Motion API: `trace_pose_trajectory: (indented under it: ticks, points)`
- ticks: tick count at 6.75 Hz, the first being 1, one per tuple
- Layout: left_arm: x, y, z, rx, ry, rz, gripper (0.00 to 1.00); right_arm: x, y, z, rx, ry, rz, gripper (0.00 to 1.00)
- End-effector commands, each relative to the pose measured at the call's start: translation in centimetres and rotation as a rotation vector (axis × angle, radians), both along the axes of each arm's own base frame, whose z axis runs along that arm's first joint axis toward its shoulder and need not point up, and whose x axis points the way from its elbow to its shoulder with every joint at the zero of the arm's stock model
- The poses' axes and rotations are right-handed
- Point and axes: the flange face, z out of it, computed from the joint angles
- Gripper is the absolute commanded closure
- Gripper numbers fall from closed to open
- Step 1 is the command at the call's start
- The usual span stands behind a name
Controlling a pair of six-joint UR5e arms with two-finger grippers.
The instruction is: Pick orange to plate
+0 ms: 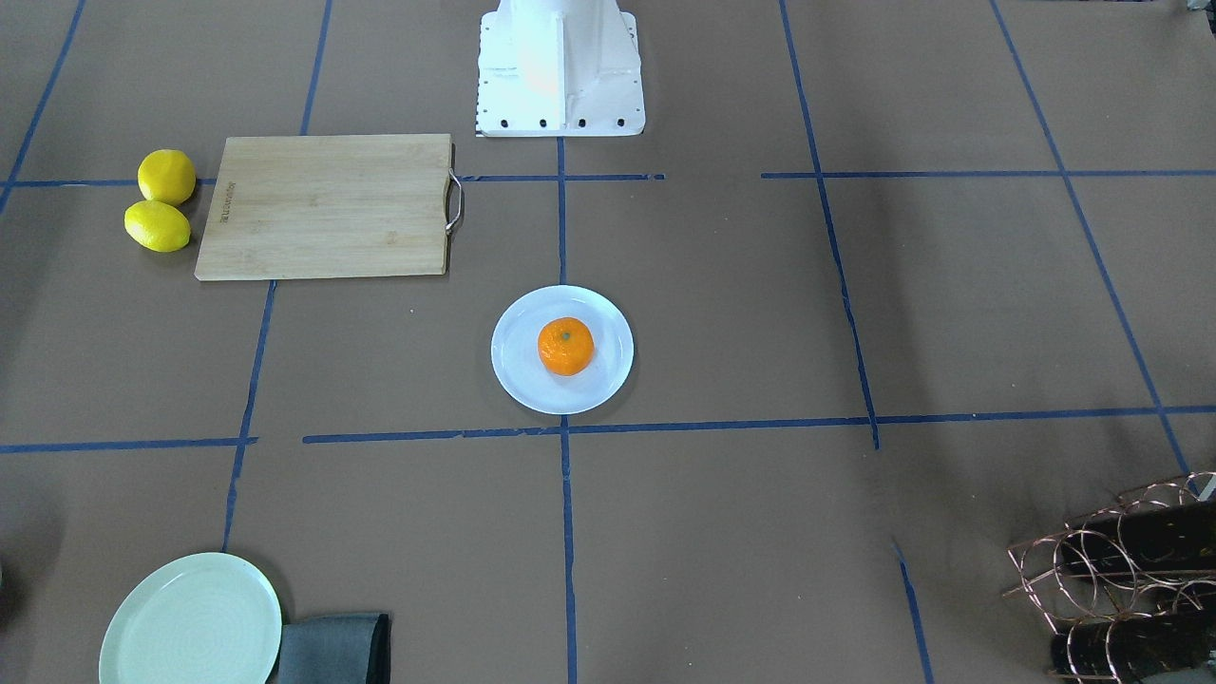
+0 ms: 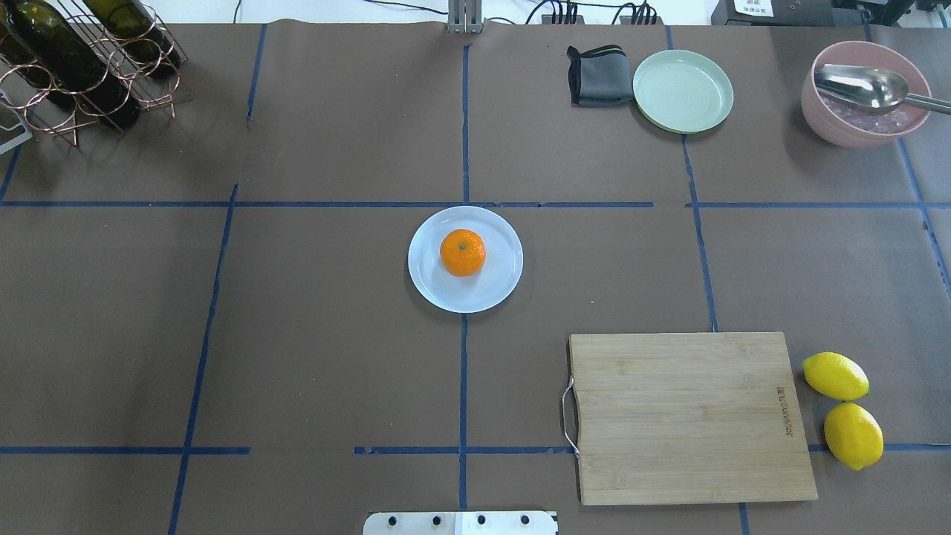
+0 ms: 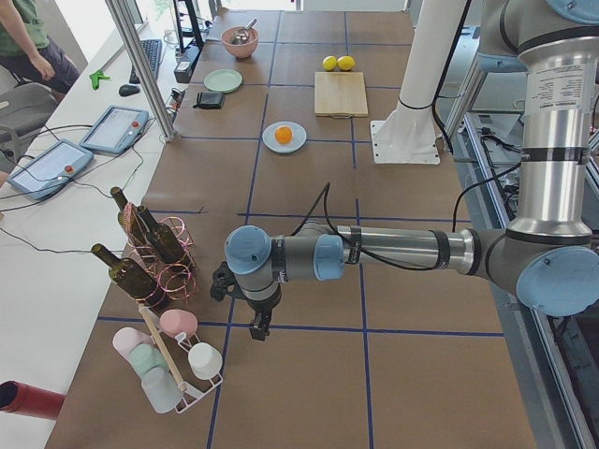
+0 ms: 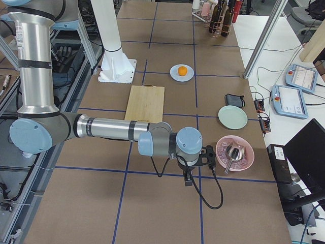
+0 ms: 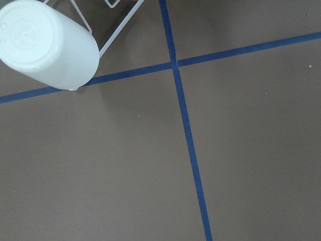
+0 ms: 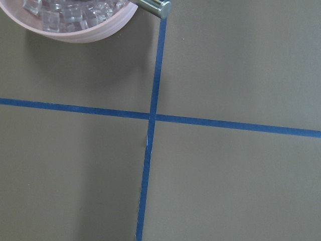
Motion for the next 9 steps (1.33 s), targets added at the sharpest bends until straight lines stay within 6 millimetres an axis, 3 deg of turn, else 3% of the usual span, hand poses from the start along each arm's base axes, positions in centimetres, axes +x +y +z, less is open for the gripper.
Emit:
trace_pose_trajectory:
  ticks: [1, 9]
  points:
    - [-0.45, -0.28, -0.41, 0.006, -0.001, -0.068, 0.0, 0.01, -0.06, -0.09, 0.001, 0.0, 0.0, 0.0]
    - [-0.57, -0.27, 0.09, -0.014, -0.006, -0.126, 0.0, 0.01, -0.07, -0.17, 0.003, 0.0, 0.0, 0.0]
